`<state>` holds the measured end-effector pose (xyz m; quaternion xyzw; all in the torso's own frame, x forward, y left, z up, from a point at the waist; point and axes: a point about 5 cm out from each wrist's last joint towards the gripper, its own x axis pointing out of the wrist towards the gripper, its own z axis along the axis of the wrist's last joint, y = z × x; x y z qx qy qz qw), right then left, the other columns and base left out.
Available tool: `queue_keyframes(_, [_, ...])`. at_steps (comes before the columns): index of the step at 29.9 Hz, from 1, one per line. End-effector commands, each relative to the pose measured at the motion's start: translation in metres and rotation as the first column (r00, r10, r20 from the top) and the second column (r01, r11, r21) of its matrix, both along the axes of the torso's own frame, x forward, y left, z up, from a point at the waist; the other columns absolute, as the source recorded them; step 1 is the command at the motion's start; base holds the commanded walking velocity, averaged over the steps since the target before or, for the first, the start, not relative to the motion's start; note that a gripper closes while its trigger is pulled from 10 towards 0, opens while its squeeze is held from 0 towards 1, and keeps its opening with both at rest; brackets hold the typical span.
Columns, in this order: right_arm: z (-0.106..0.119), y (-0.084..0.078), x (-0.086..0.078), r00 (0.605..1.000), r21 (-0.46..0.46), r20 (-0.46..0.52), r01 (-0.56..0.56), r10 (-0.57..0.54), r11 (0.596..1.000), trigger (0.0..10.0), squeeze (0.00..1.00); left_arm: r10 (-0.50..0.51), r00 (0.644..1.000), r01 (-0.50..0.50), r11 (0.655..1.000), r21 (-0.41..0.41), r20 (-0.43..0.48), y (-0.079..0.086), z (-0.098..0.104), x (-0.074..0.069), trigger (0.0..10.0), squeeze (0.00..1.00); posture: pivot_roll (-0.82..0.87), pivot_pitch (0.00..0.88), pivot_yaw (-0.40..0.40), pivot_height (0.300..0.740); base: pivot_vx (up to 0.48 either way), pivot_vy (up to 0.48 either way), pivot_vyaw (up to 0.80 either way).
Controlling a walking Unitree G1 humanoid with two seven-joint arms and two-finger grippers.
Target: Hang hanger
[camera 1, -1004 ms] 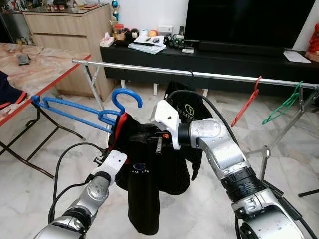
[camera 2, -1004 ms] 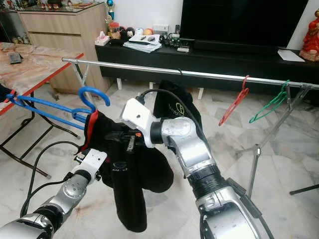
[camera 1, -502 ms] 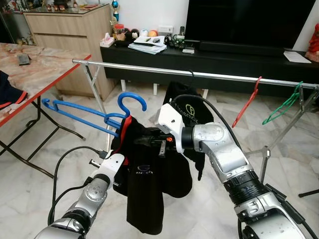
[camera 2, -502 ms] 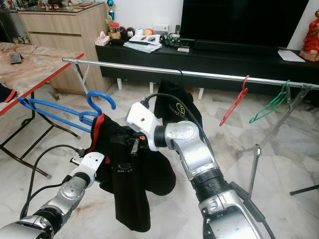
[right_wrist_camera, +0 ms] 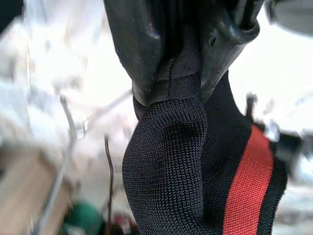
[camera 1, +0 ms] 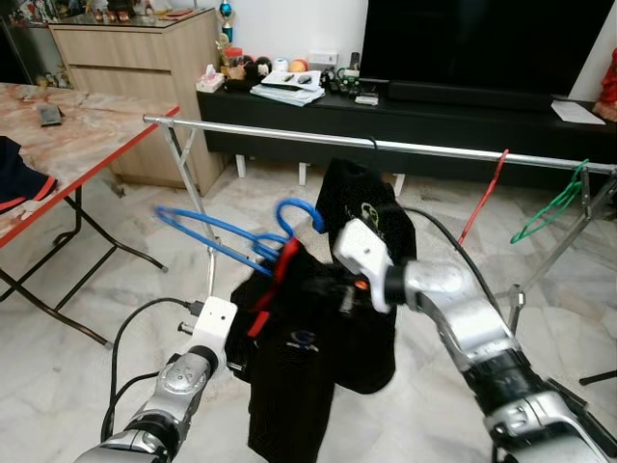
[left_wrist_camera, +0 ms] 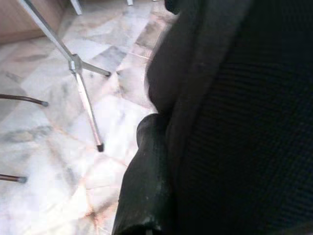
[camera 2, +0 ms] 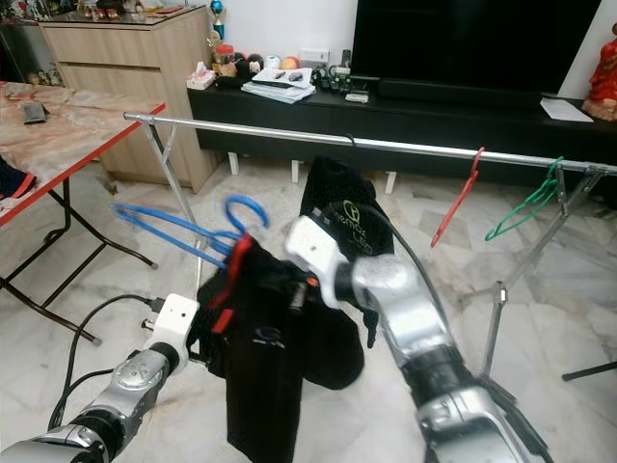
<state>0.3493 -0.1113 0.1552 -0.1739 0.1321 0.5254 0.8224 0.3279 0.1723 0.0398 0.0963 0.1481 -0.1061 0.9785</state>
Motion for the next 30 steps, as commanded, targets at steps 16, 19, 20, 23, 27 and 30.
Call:
queue_keyframes(16, [-0.04,-0.065,-0.018,0.998,-0.06,-0.058,0.012,-0.016,0.998,10.0,0.0,-0.163,0.969,0.159,0.987,-0.032,-0.188,0.007,-0.019,-0.015,8.7,0.0,-0.05,0.006,0.013,0.74,0.0,0.0,0.0])
queue_keyframes(19, [-0.043,-0.072,-0.034,0.985,-0.011,-0.129,-0.121,0.118,0.993,10.0,0.0,-0.192,0.955,0.191,0.981,-0.023,-0.225,0.007,-0.022,-0.018,10.0,0.0,-0.05,0.015,0.018,0.74,0.0,0.0,0.0])
queue_keyframes(20, [-0.042,-0.073,-0.039,0.976,0.014,-0.135,-0.169,0.169,0.985,10.0,0.0,-0.203,0.95,0.204,0.979,-0.02,-0.236,0.007,-0.023,-0.019,10.0,0.0,-0.05,0.016,0.019,0.74,0.0,0.0,0.0])
queue_keyframes(23, [-0.043,-0.076,-0.043,0.966,0.01,-0.146,-0.214,0.213,0.977,10.0,0.0,-0.21,0.947,0.211,0.977,-0.023,-0.244,0.007,-0.023,-0.02,10.0,0.0,-0.05,0.023,0.022,0.74,0.0,0.0,0.0])
queue_keyframes(27, [-0.061,-0.089,-0.052,0.945,-0.179,-0.22,-0.282,0.241,0.943,10.0,0.0,-0.213,0.944,0.214,0.977,-0.023,-0.251,0.008,-0.023,-0.02,10.0,0.0,-0.05,0.027,0.026,0.74,0.0,0.0,0.0])
queue_keyframes(30, [-0.074,-0.099,-0.055,0.946,-0.364,-0.241,-0.296,0.218,0.883,10.0,0.0,-0.214,0.942,0.215,0.976,-0.022,-0.257,0.009,-0.023,-0.02,10.0,0.0,-0.05,0.029,0.029,0.74,0.0,0.0,0.0])
